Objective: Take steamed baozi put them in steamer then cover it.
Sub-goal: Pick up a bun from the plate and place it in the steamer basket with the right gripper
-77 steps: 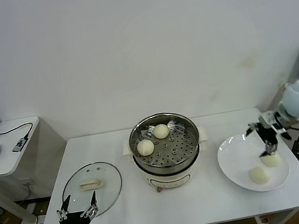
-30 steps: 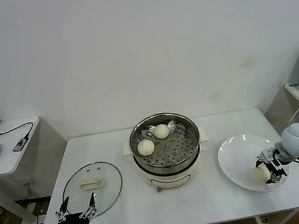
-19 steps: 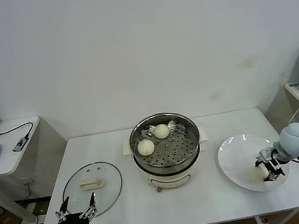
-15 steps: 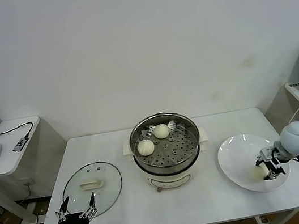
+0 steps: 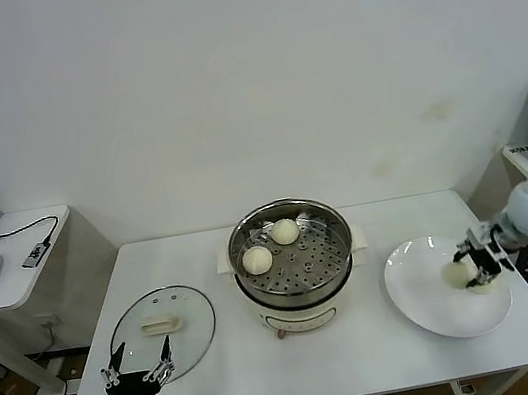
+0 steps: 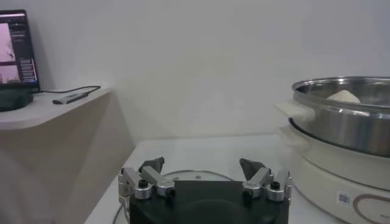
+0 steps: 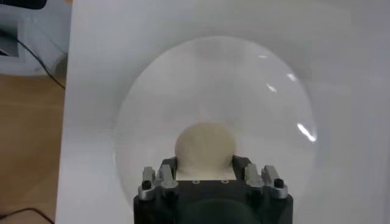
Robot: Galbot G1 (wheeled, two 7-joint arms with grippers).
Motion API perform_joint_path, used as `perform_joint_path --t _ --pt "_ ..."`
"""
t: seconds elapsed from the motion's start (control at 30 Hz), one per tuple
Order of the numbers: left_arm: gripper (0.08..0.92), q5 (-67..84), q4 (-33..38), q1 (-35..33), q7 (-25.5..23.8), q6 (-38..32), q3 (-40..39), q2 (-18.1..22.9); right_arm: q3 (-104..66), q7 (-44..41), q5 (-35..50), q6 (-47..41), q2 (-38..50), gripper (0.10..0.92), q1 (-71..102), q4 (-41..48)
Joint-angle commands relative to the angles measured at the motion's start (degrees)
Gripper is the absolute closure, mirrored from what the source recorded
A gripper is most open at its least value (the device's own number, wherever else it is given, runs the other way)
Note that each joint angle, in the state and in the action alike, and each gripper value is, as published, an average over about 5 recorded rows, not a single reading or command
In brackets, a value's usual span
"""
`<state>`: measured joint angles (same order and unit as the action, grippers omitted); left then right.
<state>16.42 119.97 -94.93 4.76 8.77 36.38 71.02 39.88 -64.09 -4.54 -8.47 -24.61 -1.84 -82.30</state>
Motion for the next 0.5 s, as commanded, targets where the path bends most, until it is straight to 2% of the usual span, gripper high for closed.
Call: perform_joint_path --t 0.03,0.27,0.5 --pt "0.177 0.0 0.1 0.1 0.0 0.1 -0.2 -0.1 18.0 -0.5 10.2 -1.0 -5.5 0.455 -30.2 0.3" --pt "0.177 0.2 0.3 0.3 0.0 0.1 -0.2 -0.1 25.1 1.8 14.2 -1.8 -17.5 0.448 -37.1 0.0" --pt "0.177 0.2 0.3 0.4 0.0 0.1 0.2 0.0 27.4 4.6 18.1 0.3 -27.5 0.448 -34.8 0.9"
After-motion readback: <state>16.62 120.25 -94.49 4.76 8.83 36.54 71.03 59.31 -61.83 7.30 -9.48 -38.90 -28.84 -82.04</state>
